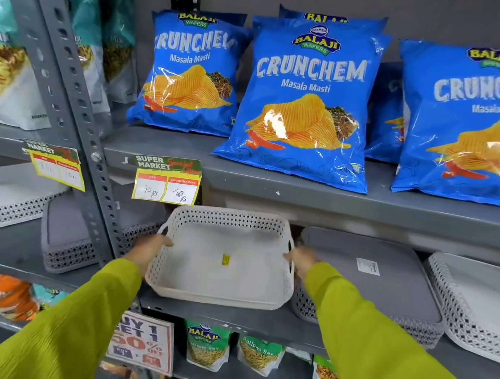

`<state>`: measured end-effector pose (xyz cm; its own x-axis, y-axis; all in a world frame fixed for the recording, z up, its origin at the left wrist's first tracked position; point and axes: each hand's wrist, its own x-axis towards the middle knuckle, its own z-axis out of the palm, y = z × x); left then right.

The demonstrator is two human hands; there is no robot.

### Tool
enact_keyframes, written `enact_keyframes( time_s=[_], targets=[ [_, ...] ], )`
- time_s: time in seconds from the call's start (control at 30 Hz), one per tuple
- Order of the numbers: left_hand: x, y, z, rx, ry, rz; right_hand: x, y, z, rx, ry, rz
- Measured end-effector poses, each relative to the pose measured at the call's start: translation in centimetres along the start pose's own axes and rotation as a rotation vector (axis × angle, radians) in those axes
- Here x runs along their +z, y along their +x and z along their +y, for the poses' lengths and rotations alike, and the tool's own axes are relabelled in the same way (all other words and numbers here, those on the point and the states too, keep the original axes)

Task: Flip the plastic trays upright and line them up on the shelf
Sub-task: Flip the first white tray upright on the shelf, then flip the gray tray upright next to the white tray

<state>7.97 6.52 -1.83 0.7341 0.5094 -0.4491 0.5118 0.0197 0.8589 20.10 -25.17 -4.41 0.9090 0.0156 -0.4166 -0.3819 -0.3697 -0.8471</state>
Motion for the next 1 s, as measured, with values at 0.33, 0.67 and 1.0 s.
enact_keyframes(
  time_s=[0.33,0.67,1.0],
  targets=[
    [7.6,-4.7,0.6,0.614,0.477,0.314,-5.7,-4.6,1.3,-0.382,-0.169,0.291],
    [26.0,-10.8,1.8,0.791,0.48,-0.36,-21.2,-7.3,6.6,0.011,-0.538,0.447],
    [32.9,-8.4,3.0,0.118,0.13,-0.235,-26.3,-4.0,9.2,0.183,-0.254,0.148]
  ],
)
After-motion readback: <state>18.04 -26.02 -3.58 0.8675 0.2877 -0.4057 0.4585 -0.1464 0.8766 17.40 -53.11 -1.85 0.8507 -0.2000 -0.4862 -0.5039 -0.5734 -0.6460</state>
